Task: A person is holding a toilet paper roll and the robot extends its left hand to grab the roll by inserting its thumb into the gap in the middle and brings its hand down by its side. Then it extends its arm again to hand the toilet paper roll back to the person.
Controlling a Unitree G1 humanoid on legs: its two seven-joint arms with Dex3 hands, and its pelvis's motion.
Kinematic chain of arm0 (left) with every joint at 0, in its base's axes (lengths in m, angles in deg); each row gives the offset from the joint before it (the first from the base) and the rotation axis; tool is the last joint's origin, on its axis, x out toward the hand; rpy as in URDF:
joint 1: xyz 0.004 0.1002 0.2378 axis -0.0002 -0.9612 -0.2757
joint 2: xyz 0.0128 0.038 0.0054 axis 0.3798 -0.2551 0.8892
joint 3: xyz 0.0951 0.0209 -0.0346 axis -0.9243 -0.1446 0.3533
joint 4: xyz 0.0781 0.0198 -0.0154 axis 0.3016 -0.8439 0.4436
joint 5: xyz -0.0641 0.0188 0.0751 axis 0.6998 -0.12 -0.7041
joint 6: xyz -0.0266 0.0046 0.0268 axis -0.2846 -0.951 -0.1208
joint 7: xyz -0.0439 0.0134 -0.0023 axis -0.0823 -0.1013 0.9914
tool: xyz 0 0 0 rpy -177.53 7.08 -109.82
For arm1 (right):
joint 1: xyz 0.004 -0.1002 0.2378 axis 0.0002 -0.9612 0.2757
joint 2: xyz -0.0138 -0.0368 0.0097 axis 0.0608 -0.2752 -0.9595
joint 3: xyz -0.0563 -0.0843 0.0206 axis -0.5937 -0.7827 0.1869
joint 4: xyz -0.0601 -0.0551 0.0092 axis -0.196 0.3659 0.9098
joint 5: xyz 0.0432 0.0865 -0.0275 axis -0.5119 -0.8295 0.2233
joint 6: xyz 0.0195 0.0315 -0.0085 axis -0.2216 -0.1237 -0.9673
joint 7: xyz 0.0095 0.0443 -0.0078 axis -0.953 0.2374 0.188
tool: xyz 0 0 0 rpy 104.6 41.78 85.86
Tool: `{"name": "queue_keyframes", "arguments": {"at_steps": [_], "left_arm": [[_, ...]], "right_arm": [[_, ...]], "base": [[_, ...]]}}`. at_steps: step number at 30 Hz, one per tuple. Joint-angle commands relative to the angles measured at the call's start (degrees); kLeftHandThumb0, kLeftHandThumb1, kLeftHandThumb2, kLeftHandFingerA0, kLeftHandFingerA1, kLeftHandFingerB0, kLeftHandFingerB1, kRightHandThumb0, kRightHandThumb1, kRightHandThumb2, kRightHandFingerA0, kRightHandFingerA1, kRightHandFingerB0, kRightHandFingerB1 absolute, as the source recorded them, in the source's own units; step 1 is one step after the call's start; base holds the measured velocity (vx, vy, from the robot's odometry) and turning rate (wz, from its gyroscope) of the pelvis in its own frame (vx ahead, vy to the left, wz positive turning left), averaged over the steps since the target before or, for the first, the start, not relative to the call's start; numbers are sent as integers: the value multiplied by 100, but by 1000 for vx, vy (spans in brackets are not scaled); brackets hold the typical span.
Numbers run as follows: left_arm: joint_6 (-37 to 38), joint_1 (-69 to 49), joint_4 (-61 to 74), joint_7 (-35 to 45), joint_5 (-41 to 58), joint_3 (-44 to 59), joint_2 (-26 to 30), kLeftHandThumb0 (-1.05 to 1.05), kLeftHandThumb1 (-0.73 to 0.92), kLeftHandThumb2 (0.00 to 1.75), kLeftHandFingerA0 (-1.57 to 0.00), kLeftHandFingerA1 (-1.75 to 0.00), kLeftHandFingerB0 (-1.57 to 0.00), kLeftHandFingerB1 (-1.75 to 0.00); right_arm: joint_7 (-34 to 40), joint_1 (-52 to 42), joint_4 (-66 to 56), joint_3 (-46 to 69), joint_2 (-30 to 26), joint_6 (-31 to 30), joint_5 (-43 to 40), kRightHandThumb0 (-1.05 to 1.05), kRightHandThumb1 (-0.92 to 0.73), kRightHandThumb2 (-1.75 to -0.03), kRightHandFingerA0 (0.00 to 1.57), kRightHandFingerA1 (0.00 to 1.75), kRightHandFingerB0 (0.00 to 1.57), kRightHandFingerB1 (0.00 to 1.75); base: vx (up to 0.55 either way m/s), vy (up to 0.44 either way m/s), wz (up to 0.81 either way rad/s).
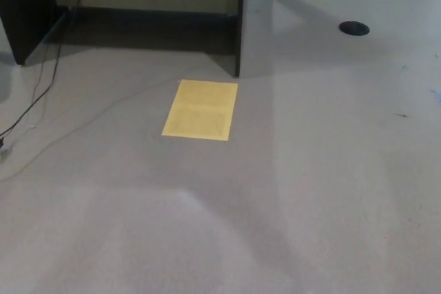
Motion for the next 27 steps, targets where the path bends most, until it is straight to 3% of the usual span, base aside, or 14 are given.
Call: {"name": "queue_keyframes", "arguments": {"at_steps": [1,6,12,16,17,21,23,24,27], "left_arm": [[718,-133,232,134,178,107,76,-25,46,57,-29,-37,-26,-32],[640,-127,990,635,604,343,116,-27,46,58,-25,-35,-23,-31],[5,-366,3627,512,771,455,76,-37,42,60,-29,-39,-26,-34],[-419,-342,4953,511,902,506,161,-32,42,58,-29,-39,-27,-34],[-489,-343,5266,533,957,500,168,-14,33,86,-15,-53,-12,-51],[-788,-59,6306,614,985,519,377,-17,38,89,-14,-53,-10,-50],[-1010,109,6916,631,933,519,496,-16,38,89,-15,-53,-11,-51],[-1144,226,7186,648,987,488,520,-27,44,58,-29,-40,-25,-33],[-1366,298,7731,683,913,372,513,-30,44,58,-30,-40,-25,-34]], "right_arm": [[-59,89,136,-58,-177,334,101,-37,-66,-60,77,57,57,42],[-72,298,173,-53,-134,356,98,-37,-65,-60,76,56,58,43],[-72,412,208,-56,-125,361,123,-38,-63,-60,78,63,58,43],[-128,439,212,-22,-67,353,94,-38,-64,-60,77,60,59,44],[-101,393,208,-47,-80,359,125,-38,-64,-60,77,59,59,43],[-108,379,222,-54,-52,373,138,-37,-64,-60,76,59,58,44],[-108,384,238,-86,-25,345,171,-37,-64,-60,76,59,58,44],[-91,372,235,-108,-1,349,191,-37,-65,-60,74,56,57,43],[-91,299,228,-120,-4,366,197,-38,-66,-60,73,54,58,43]], "base": [[0,0,0],[0,0,0],[0,0,0],[0,0,0],[0,0,0],[0,0,0],[0,0,0],[0,0,0],[0,0,0]]}}
